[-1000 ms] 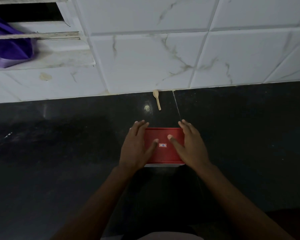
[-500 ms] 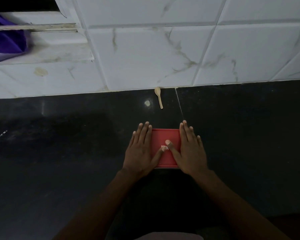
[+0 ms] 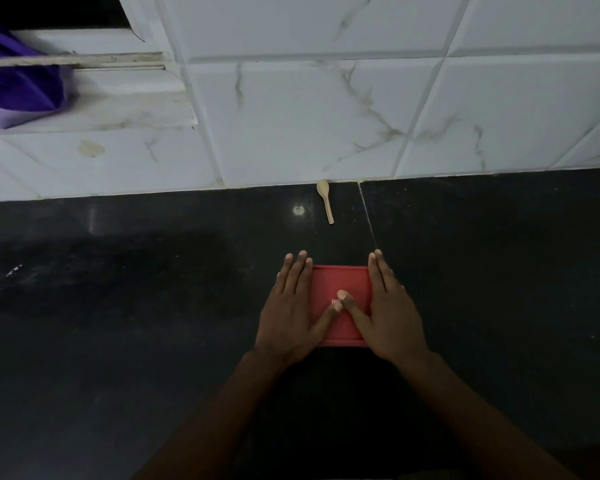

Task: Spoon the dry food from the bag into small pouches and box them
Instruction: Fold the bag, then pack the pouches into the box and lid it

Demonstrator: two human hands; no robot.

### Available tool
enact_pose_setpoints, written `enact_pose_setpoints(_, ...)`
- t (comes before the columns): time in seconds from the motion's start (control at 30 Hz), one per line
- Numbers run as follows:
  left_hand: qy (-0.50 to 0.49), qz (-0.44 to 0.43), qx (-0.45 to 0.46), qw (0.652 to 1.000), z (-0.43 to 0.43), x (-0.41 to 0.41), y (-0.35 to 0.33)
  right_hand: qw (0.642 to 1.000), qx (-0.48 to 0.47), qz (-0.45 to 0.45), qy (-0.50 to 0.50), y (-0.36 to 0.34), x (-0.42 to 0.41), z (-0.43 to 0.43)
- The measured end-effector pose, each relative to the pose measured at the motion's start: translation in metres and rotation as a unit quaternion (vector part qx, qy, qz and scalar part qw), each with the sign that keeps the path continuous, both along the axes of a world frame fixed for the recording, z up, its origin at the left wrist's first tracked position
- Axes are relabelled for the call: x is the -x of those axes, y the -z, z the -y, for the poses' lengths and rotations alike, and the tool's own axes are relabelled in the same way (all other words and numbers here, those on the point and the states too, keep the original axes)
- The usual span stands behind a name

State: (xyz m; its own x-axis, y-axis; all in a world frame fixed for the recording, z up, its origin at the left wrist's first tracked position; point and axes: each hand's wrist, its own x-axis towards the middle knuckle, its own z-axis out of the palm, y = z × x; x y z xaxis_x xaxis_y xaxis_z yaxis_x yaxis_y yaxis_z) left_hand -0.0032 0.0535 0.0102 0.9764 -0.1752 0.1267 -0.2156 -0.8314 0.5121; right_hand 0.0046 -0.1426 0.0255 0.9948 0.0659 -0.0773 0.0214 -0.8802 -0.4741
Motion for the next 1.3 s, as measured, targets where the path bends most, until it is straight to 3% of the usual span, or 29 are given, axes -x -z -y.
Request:
enact_pose_setpoints(0.13,-0.045,-0.031,0.177,0.983,-0.002,0.004,0.005,0.989,-0.145,0.008,0.019,0.001,0.002,0.002)
enact_pose_setpoints(0.27,-0.160,-0.150,0.386,0.896,-0.001,0.007,0.005,0.954,-0.271,-0.002,0.128,0.005,0.006,0.001)
enact_pose_setpoints(0.37,-0.187,-0.185,0.464,0.846,-0.001,0.006,0.001,0.899,-0.388,-0.038,0.201,0.003,0.007,-0.004)
enact_pose_setpoints(0.43,-0.194,-0.186,0.495,0.826,-0.004,0.005,0.002,0.888,-0.408,-0.039,0.210,0.005,0.004,-0.006)
enact_pose_setpoints(0.63,-0.232,-0.145,0.517,0.811,-0.028,-0.009,0.011,0.896,-0.392,-0.055,0.200,0.017,-0.022,-0.025)
enact_pose_setpoints(0.93,-0.243,-0.102,0.488,0.832,-0.071,-0.070,0.013,0.919,-0.363,-0.049,0.144,0.012,-0.098,-0.066)
enact_pose_setpoints(1.3,-0.233,-0.103,0.462,0.850,-0.112,-0.171,0.017,0.926,-0.337,-0.030,0.165,0.011,-0.191,-0.107)
